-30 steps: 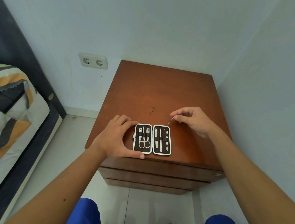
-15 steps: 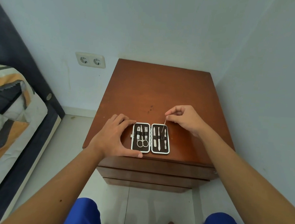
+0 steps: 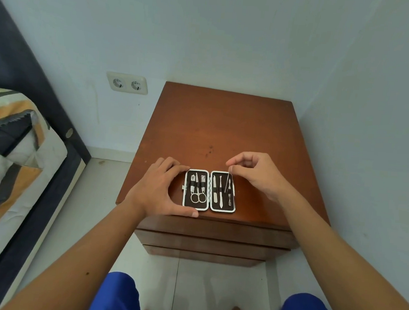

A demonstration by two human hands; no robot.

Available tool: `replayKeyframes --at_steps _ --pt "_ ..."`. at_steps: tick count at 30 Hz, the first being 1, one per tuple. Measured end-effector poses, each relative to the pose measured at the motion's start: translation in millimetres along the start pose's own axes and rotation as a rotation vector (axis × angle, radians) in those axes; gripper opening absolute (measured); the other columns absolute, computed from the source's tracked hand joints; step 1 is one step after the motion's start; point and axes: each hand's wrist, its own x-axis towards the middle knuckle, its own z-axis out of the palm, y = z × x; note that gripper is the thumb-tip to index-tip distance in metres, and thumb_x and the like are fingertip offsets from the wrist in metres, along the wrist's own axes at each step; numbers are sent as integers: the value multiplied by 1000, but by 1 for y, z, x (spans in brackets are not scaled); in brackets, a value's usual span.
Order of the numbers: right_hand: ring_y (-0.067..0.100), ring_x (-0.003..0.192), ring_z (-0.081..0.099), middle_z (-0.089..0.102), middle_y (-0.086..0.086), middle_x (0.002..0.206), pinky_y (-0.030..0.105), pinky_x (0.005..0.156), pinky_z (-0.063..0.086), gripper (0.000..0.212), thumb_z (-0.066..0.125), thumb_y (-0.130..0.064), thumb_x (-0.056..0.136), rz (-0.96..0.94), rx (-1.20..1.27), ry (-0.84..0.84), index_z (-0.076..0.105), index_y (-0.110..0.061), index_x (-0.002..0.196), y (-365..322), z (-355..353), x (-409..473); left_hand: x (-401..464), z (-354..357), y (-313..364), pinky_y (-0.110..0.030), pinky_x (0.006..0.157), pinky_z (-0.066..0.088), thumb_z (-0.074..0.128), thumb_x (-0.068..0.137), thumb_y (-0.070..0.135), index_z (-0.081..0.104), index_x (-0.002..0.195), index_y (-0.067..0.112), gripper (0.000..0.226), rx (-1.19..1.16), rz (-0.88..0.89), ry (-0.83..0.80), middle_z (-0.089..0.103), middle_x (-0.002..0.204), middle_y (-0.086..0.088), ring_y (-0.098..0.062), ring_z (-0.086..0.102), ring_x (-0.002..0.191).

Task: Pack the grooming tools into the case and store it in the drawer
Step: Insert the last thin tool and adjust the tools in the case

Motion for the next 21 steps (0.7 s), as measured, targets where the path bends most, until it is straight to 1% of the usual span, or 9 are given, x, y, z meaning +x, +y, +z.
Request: replayKeyframes --at_steps 2,4,7,10,12,15,16,19,21 --pt "8 81 71 82 2 88 28 86 55 10 80 -11 88 -22 -19 0 82 -20 90 7 3 -8 0 0 1 -25 104 38 77 52 95 52 149 25 121 0 -3 -1 48 126 14 -7 42 113" --pt "4 77 68 81 -3 86 25 81 54 11 80 -13 88 -31 -85 0 82 -23 88 14 6 -13 0 0 1 -25 104 38 77 52 95 53 148 25 121 1 -6 -1 48 126 14 -7 42 113" --pt "0 71 63 78 -6 82 21 74 47 11 79 -18 89 -58 -187 3 82 -29 88 22 9 -16 0 0 1 -26 104 39 77 52 95 53 148 25 121 4 -5 -2 48 126 14 -8 42 113" --pt "-2 71 63 78 -9 82 18 74 43 10 79 -21 89 -85 -271 10 82 -31 91 26 11 -15 0 0 0 -24 102 36 77 53 95 52 149 25 121 7 -11 -7 48 126 14 -7 41 113" --pt "-4 74 62 78 -12 83 17 75 41 11 79 -23 89 -99 -299 27 82 -31 94 26 12 -17 0 0 0 -23 102 36 77 53 95 52 149 25 122 5 -14 -7 48 127 14 -7 41 113" --pt "-12 86 58 75 -19 86 7 75 36 14 79 -23 90 -127 -338 47 82 -32 99 24 12 -23 0 1 0 -22 103 34 77 52 95 53 149 24 122 7 -9 0 48 126 14 -6 41 112" --pt "-13 90 57 75 -20 87 6 75 36 15 79 -22 90 -139 -339 51 81 -32 101 24 12 -24 0 1 0 -22 103 34 77 52 95 53 149 23 123 7 -7 1 48 126 14 -6 41 112" --pt "-3 100 58 77 -22 93 15 77 37 19 79 -26 90 -184 -359 71 79 -39 103 27 12 -28 0 1 0 -23 103 35 76 52 96 53 149 24 123 4 -11 -5 48 126 14 -6 41 113" --pt "3 102 58 76 -21 95 21 80 40 20 80 -26 89 -217 -360 81 77 -40 104 29 10 -31 0 1 0 -22 103 34 76 52 96 52 150 25 123 3 -13 -4 48 127 14 -6 40 114"
